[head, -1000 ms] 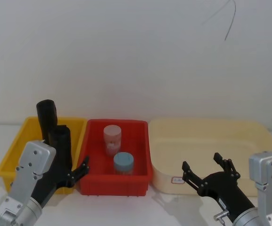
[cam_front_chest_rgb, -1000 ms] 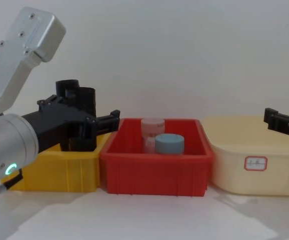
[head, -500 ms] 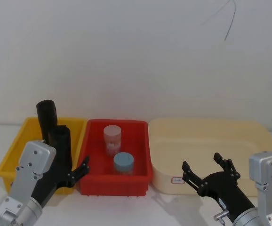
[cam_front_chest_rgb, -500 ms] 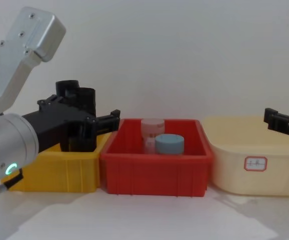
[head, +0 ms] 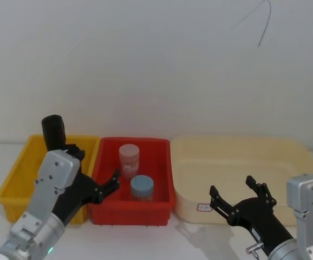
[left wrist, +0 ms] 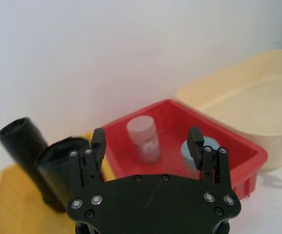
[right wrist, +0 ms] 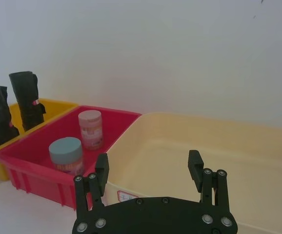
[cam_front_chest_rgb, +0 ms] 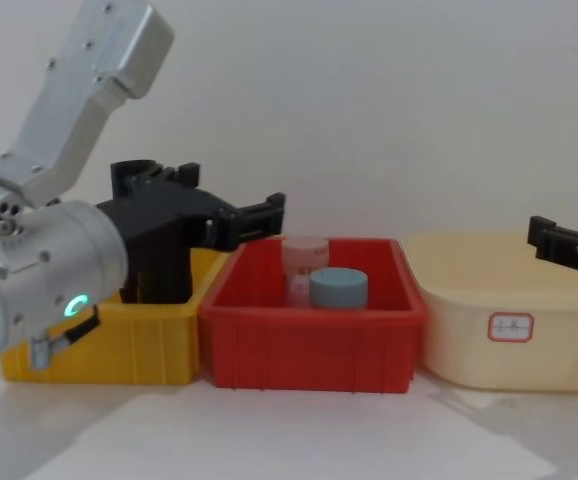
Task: Pick up the garbage bag with the one hand and transfer it to the other hand.
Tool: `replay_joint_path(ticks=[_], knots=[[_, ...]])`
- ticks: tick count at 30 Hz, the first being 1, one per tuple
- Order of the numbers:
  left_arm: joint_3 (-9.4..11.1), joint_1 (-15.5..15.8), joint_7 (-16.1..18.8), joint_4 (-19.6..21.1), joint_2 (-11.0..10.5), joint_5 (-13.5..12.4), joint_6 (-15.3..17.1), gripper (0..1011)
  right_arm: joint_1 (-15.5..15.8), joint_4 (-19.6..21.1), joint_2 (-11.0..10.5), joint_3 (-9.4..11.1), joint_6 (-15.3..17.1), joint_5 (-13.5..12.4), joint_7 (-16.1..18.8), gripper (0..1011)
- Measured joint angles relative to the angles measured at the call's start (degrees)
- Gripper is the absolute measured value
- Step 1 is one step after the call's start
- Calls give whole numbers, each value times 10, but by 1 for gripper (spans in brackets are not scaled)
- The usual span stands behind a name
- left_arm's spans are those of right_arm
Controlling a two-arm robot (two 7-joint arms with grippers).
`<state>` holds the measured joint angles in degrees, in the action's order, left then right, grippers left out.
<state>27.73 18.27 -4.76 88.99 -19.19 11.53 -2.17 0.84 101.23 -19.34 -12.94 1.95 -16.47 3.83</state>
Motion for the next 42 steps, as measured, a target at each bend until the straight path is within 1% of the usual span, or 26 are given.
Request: replay_joint_path(ticks=[8, 17, 24, 33, 42], knots=[[7, 14, -13, -15, 12, -3, -8, 1001, 0, 0, 0, 0, 0, 0, 0, 1000], [8, 12, -17, -14, 15, -9, -10, 1002, 0, 0, 0, 0, 0, 0, 0, 1000], [5, 5, -17, -3, 14, -12, -11, 1001, 0, 0, 0, 0, 0, 0, 0, 1000], [-9, -15, -13, 20, 4, -14, -10, 1002, 0, 0, 0, 0, 0, 0, 0, 1000], [-36, -48, 3, 42, -10, -14, -2, 1002, 0, 0, 0, 0, 0, 0, 0, 1000]])
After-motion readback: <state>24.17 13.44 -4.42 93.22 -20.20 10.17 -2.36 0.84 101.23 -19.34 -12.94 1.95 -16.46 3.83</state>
